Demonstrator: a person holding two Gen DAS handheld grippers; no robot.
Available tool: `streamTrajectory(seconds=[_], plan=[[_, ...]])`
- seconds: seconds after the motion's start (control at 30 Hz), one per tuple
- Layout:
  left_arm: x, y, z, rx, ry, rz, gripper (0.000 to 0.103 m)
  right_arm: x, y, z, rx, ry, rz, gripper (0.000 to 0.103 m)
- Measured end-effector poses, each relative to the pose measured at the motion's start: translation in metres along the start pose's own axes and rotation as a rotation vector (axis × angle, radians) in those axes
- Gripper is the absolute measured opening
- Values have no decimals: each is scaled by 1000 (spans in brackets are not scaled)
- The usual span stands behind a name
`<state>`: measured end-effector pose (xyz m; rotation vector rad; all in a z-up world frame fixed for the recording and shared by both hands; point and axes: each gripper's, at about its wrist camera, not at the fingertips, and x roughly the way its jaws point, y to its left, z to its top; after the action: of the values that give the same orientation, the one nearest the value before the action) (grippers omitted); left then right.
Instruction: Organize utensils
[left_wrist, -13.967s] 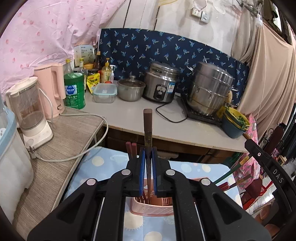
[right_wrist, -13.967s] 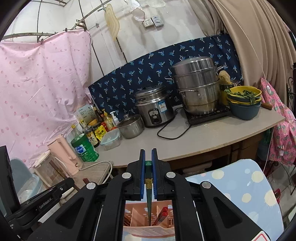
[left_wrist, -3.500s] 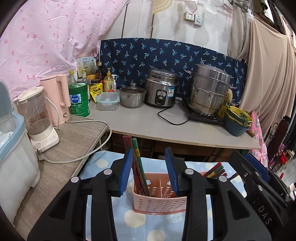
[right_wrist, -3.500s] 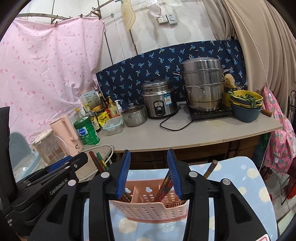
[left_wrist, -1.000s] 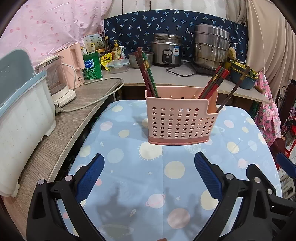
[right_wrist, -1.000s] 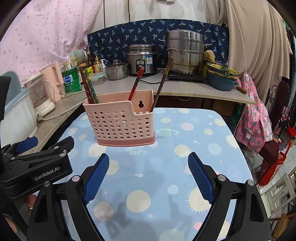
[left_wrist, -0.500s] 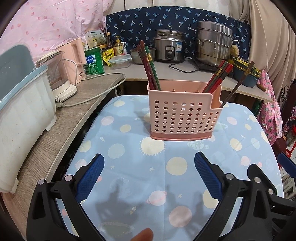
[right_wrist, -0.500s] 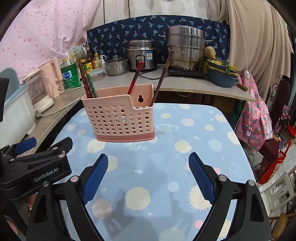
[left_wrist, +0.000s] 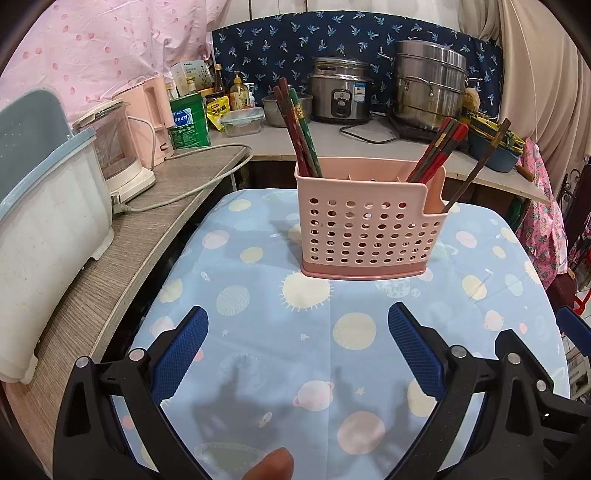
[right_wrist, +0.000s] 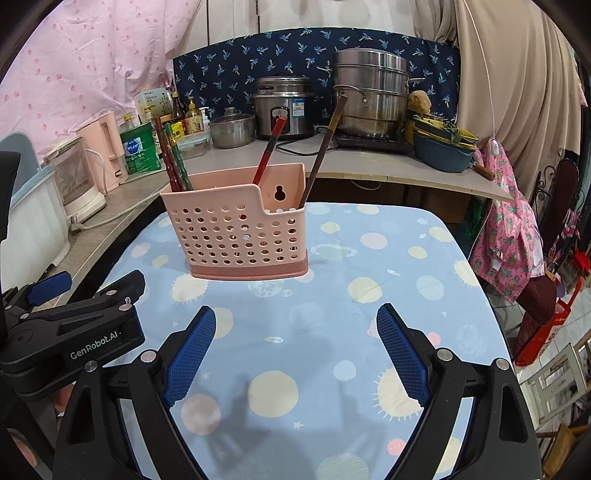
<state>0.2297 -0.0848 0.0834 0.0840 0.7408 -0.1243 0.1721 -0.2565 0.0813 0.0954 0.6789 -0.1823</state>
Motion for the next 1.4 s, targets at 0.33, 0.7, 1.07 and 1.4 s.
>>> streamTrajectory(seconds=[0.33, 0.7, 1.07, 1.4], plan=[[5, 0, -2, 2, 3, 9, 94, 4, 1, -2, 0, 9, 2, 85], [11, 2, -1, 0, 11, 14, 94, 9, 2, -3, -3, 17, 4, 85], [15, -1, 0, 4, 16, 29, 94, 14, 0, -4, 2, 24, 6, 85], [16, -1, 0, 10, 20, 32, 94, 15, 1, -4, 0, 29, 5, 85]])
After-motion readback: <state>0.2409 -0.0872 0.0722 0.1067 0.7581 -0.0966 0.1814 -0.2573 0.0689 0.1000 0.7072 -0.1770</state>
